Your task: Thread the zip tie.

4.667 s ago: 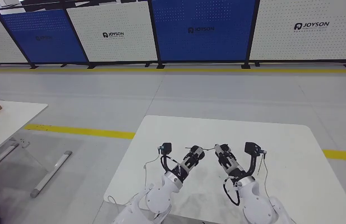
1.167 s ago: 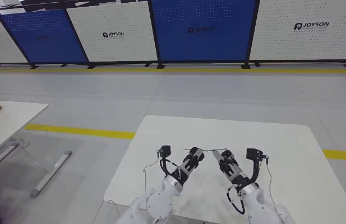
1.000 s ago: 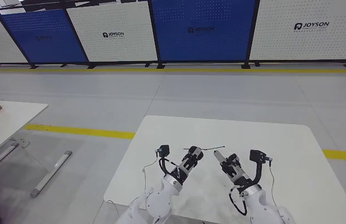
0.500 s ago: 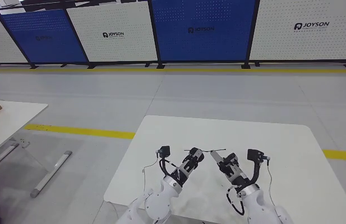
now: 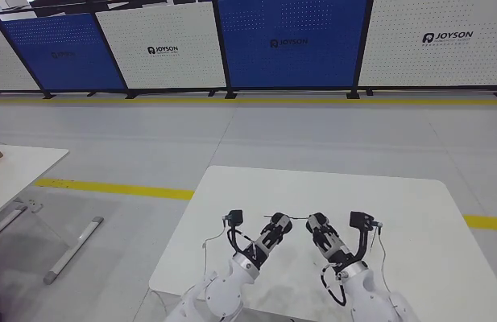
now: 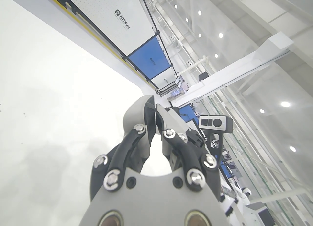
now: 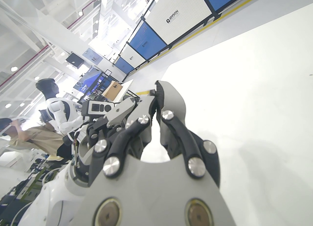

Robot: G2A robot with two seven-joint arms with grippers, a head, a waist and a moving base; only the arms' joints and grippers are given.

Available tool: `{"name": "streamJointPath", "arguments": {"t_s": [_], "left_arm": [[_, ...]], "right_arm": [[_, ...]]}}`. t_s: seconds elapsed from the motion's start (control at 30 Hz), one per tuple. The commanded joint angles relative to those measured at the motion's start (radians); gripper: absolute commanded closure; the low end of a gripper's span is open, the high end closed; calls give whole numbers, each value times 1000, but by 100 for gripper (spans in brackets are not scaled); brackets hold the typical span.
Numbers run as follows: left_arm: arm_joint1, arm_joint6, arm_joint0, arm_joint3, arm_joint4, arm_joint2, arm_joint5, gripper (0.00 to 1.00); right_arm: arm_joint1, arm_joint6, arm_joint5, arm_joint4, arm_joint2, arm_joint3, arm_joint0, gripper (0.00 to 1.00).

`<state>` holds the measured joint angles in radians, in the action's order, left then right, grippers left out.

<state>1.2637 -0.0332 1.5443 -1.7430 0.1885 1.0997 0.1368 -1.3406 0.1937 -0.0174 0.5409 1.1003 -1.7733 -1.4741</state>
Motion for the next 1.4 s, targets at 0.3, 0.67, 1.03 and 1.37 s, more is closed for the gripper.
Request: {"name": "streamJointPath", "arguments": {"t_s": [0.3, 0.67, 1.03, 1.37], "left_arm": [[1, 21, -11, 7, 18, -13, 6, 100], [0, 32, -18, 0, 21, -12, 1, 100], [7, -13, -29, 15, 80, -42, -15, 100], [6, -3, -25, 9, 62, -37, -7, 60]], "right_arm": [[-2, 13, -2, 9, -11, 3, 12, 100], [-2, 30, 2, 6, -7, 6, 22, 100], [1, 30, 10, 6, 6, 3, 12, 100], [2, 28, 7, 8, 12, 4, 10, 100]]}}
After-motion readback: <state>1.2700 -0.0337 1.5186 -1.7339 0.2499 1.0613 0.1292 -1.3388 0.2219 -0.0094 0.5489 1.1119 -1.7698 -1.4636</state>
